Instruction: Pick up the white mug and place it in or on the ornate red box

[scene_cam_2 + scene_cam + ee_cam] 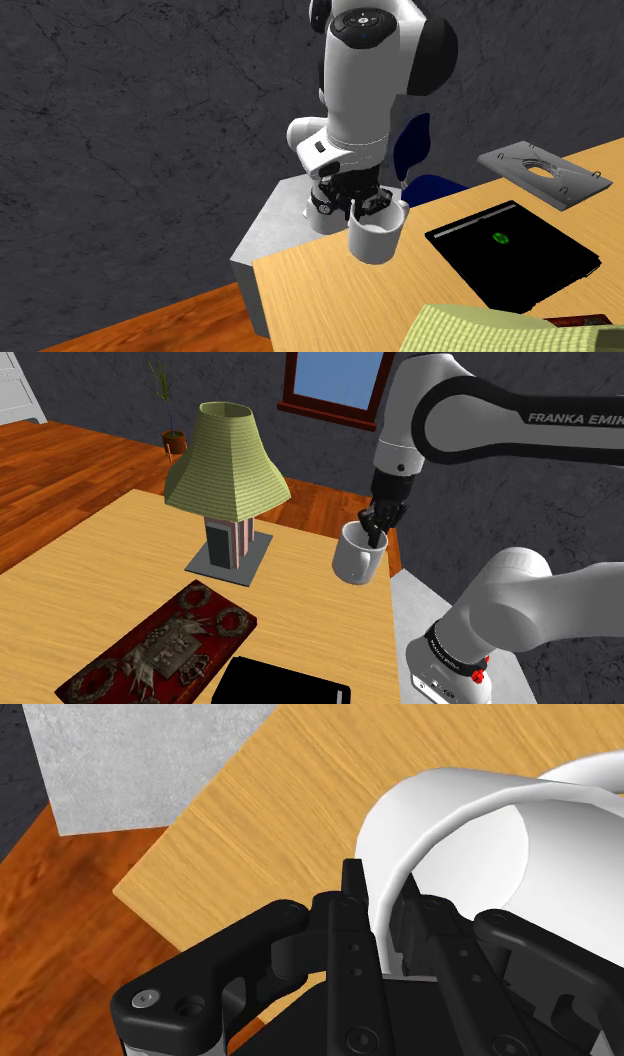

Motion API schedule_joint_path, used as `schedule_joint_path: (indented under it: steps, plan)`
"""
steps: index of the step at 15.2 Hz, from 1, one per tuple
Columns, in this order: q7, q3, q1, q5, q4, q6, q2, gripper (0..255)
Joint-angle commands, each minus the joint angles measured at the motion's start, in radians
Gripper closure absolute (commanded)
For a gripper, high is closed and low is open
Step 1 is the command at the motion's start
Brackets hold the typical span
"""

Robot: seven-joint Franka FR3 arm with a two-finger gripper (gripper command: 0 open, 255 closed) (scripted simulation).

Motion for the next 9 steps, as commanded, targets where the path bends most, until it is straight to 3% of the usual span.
schedule_joint_path:
  steps: [1, 9]
  plan:
    - [0.045, 0.044, 0.019, 0.035, 0.033, 0.018, 0.044, 255]
    - [0.221, 0.21, 0.061, 0.119, 0.211, 0.087, 0.258, 255]
